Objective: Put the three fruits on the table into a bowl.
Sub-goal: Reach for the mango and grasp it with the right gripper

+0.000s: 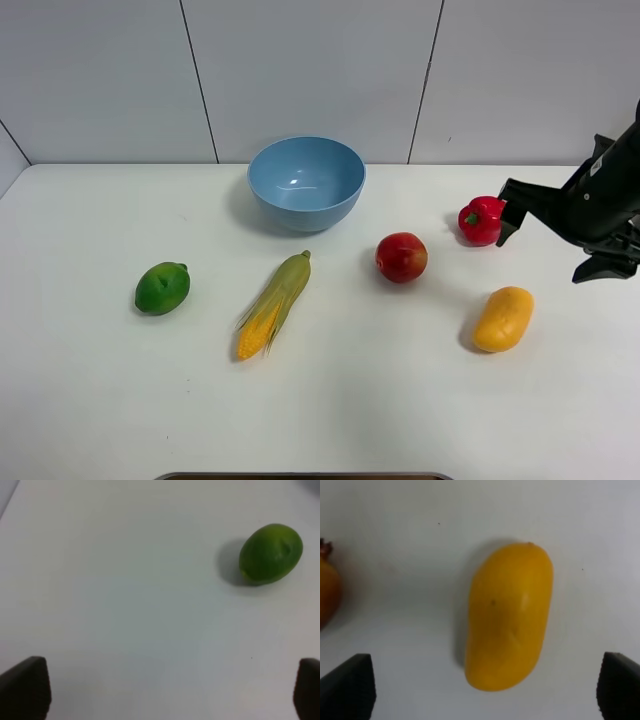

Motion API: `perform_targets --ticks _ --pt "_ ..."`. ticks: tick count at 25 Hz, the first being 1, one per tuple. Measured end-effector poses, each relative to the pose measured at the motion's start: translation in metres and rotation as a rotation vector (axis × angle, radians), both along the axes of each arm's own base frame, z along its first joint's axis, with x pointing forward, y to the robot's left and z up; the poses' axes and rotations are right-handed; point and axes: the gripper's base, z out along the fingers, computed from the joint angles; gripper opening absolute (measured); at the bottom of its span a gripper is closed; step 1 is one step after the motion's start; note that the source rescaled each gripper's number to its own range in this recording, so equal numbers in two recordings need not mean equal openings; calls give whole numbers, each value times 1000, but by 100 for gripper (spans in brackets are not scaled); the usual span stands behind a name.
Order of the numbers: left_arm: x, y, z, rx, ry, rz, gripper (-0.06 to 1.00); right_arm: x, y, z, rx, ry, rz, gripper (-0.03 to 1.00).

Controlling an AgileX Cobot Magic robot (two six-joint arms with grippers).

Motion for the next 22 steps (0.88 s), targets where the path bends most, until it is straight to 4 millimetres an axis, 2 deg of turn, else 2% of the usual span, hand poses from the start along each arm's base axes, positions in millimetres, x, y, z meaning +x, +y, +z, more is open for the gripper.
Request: perform_targets --ticks 4,7,13,22 --pt "0 0 0 0 0 0 100 -12 -1 -20 -1 35 -8 87" --pt "0 0 0 0 0 0 100 -16 -1 -28 0 37 -11 87" --pt "0 0 0 -1 0 1 100 -21 -1 -40 15 13 -53 87" --pt "0 0 0 -1 0 1 100 -16 -4 -49 -3 6 -69 87"
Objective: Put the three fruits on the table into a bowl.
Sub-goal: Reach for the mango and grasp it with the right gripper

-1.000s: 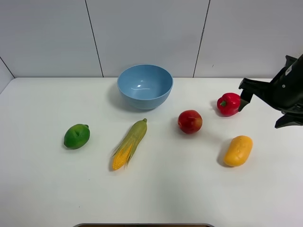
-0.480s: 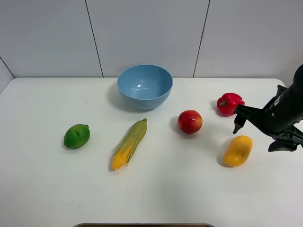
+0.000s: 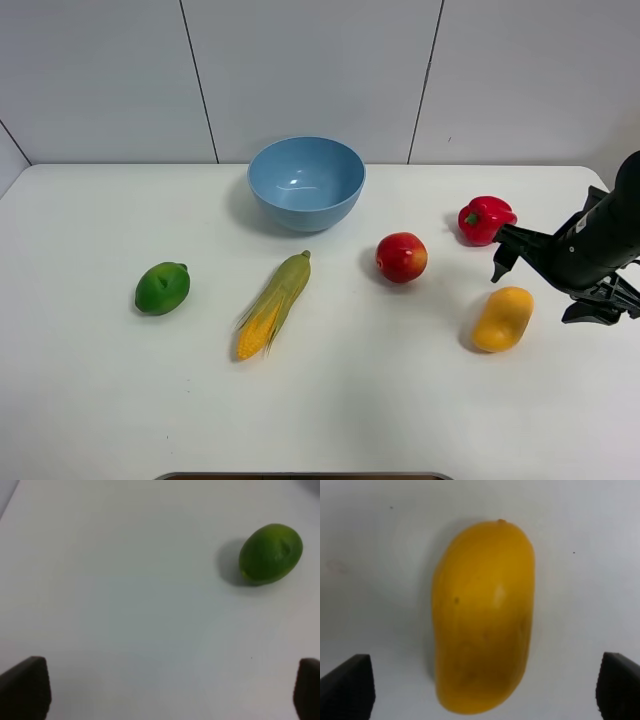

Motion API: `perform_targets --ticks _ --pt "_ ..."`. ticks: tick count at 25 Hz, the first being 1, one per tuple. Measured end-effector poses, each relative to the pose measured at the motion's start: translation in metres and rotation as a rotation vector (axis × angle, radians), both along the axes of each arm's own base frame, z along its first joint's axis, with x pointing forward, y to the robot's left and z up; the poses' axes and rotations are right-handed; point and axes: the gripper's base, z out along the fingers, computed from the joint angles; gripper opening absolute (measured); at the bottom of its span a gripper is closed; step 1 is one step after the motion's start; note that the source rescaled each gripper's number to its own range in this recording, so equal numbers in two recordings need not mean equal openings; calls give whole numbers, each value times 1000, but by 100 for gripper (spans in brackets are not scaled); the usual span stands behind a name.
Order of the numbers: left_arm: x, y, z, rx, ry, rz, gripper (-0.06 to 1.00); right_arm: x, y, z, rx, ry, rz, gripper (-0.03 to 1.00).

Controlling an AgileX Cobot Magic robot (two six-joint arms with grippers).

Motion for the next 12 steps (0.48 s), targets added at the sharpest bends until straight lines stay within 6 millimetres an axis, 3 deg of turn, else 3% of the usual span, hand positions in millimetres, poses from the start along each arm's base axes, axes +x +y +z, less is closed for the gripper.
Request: perform_targets --ticks 12 --pt "0 0 0 1 0 -1 100 11 1 -41 -10 83 14 87"
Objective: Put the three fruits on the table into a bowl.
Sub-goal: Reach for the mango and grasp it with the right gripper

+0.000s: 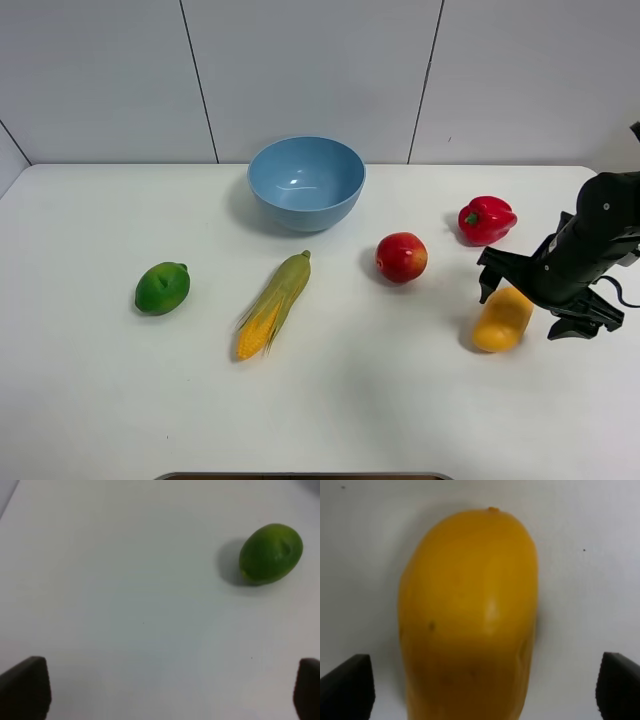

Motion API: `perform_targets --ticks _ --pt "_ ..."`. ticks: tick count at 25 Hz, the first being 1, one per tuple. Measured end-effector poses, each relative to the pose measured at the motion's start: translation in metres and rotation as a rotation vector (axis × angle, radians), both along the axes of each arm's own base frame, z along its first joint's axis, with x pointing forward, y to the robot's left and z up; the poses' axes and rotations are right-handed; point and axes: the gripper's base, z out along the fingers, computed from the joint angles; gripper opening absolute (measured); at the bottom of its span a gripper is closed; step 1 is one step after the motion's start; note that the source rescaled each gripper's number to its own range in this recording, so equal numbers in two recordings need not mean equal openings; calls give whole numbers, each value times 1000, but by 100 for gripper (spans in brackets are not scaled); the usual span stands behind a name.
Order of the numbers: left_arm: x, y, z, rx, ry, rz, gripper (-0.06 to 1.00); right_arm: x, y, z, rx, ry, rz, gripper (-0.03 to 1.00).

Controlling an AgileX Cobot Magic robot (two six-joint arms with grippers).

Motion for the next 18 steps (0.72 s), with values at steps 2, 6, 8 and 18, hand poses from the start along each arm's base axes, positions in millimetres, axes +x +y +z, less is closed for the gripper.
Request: perform_targets --ticks 2,6,8,18 --pt "0 0 0 0 0 0 100 1 0 -5 -2 8 9 87" --pt "0 0 0 -1 0 1 100 4 0 -15 -4 21 13 87" --pt "0 0 0 -1 0 1 100 5 0 -18 -5 21 19 87" --pt "0 0 0 -1 0 1 100 8 0 -37 -9 38 38 87"
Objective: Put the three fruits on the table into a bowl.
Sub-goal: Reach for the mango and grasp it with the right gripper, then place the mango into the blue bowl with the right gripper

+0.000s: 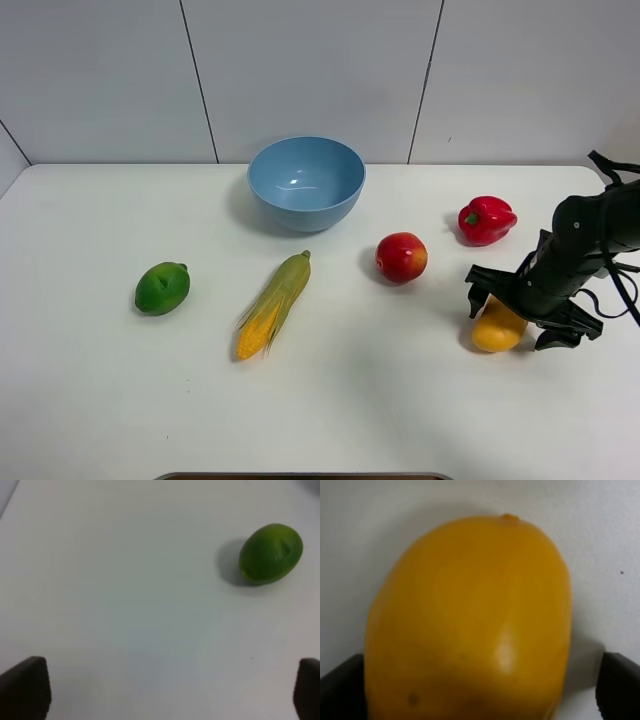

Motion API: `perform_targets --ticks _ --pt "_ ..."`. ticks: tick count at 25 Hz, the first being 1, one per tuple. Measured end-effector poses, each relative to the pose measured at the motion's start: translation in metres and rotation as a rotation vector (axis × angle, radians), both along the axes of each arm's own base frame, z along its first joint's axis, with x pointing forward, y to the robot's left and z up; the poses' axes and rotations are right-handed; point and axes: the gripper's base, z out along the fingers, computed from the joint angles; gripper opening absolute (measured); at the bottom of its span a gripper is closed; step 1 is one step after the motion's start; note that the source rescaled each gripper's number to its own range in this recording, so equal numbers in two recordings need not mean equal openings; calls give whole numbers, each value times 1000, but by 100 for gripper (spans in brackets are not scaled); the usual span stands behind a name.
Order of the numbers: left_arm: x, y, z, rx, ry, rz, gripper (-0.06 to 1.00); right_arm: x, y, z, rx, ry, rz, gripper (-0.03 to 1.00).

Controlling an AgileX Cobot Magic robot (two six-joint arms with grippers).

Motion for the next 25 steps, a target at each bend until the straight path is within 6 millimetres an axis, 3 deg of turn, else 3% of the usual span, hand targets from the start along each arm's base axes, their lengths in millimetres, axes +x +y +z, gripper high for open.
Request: perform_targets --ticks 11,13,15,25 --pt "0 0 0 1 0 -1 100 0 0 -6 -5 11 25 83" --pt "0 0 0 1 0 -1 100 1 0 -6 -7 8 29 74" --pt "0 0 0 1 0 -1 100 1 0 -6 -7 4 30 56" --pt "0 0 0 0 0 0 100 2 0 -6 -7 -2 30 57"
